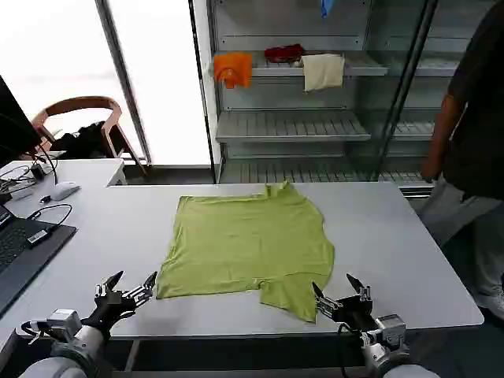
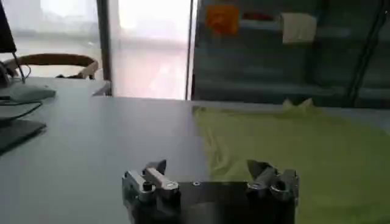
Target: Fold and organize the clothes.
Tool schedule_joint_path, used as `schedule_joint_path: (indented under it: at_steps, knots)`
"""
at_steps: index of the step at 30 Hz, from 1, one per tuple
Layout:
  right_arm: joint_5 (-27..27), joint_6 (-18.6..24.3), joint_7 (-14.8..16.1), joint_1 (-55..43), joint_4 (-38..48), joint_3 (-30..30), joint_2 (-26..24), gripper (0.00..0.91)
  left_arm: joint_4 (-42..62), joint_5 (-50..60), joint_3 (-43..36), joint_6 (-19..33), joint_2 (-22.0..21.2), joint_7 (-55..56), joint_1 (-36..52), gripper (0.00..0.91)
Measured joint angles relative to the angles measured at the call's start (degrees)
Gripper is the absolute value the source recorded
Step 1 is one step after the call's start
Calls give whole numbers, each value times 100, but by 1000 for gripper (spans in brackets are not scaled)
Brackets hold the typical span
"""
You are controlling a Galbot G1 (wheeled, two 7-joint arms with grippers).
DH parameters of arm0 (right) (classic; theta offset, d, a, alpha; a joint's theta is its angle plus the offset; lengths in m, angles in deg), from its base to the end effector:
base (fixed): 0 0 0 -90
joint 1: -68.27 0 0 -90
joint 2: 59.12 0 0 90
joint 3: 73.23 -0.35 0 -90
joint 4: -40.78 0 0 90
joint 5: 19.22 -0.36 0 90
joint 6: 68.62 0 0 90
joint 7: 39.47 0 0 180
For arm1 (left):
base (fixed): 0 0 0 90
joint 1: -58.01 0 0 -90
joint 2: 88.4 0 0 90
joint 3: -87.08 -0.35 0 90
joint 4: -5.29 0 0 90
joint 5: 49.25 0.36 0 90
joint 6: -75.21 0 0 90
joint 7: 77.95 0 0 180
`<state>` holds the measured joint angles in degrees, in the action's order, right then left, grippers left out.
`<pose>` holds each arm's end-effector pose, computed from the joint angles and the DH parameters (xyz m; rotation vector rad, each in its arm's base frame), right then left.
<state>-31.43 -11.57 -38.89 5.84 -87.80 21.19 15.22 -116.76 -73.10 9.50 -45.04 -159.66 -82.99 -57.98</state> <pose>0.1901 -0.0130 -0.2422 0.3312 -2.7055 0.0557 0.2111 0.1132 -0.2469 -0.1304 -2.7536 0.0592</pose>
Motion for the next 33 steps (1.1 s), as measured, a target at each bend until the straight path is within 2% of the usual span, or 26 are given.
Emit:
schedule_joint_path:
  at_steps: [5, 7, 8, 9, 10, 11, 12, 13, 14, 15, 16, 17, 19, 33]
  knots:
    - [76, -4, 77, 22, 118, 172, 79, 907, 144, 241, -204, 13, -19, 36, 6, 907]
    - [126, -5, 107, 36, 158, 242, 83, 877, 180, 293, -260, 15, -20, 43, -14, 907]
    - [152, -6, 122, 39, 175, 273, 83, 836, 191, 319, -289, 14, -23, 45, -22, 907]
    - [176, -6, 136, 42, 191, 300, 83, 675, 194, 345, -316, 12, -21, 52, -30, 907]
    - [199, -7, 149, 42, 205, 321, 84, 605, 197, 365, -346, 8, -26, 54, -41, 907]
    - [223, -8, 166, 42, 222, 336, 83, 453, 208, 392, -375, 2, -38, 50, -51, 816]
    - [247, -8, 177, 44, 239, 352, 83, 383, 224, 423, -396, 0, -45, 57, -53, 725]
    - [264, -8, 185, 46, 252, 365, 84, 242, 242, 454, -420, -1, -52, 64, -52, 393]
    - [280, -7, 193, 47, 260, 374, 83, 181, 264, 483, -451, -1, -65, 67, -51, 302]
    - [292, -7, 201, 48, 265, 385, 84, 50, 282, 498, -473, -2, -76, 67, -51, 181]
    - [303, -5, 212, 51, 273, 397, 87, 10, 296, 518, -491, -1, -82, 69, -51, 111]
    - [310, -4, 220, 52, 278, 402, 90, 0, 303, 539, -508, -2, -85, 72, -55, 20]
    - [319, 1, 233, 59, 279, 421, 96, 0, 315, 568, -529, 1, -89, 73, -58, 0]
    - [292, 42, 271, 108, 188, 394, 122, 0, 284, 721, -677, 88, -83, -8, -116, 0]
